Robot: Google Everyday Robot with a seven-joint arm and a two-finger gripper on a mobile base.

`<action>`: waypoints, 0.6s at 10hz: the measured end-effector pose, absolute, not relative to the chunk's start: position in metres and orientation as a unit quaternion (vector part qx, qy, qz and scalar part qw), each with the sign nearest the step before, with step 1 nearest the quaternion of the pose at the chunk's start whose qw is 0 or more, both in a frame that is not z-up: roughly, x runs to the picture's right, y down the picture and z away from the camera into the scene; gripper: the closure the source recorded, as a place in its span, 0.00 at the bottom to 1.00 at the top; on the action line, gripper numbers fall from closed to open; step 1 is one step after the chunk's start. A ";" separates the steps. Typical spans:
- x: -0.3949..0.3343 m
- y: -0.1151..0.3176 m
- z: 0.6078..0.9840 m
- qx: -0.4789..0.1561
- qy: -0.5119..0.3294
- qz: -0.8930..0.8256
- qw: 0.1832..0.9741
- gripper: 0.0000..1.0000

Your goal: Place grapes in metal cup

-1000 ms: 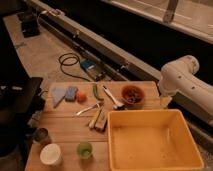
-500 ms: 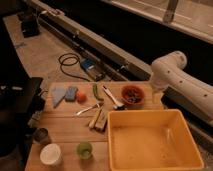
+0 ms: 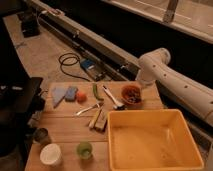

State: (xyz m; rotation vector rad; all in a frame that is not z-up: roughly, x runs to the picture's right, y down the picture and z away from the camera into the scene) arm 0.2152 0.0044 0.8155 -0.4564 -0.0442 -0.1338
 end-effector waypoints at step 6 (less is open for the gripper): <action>0.225 0.006 0.845 -0.238 -0.026 -0.047 0.970 0.26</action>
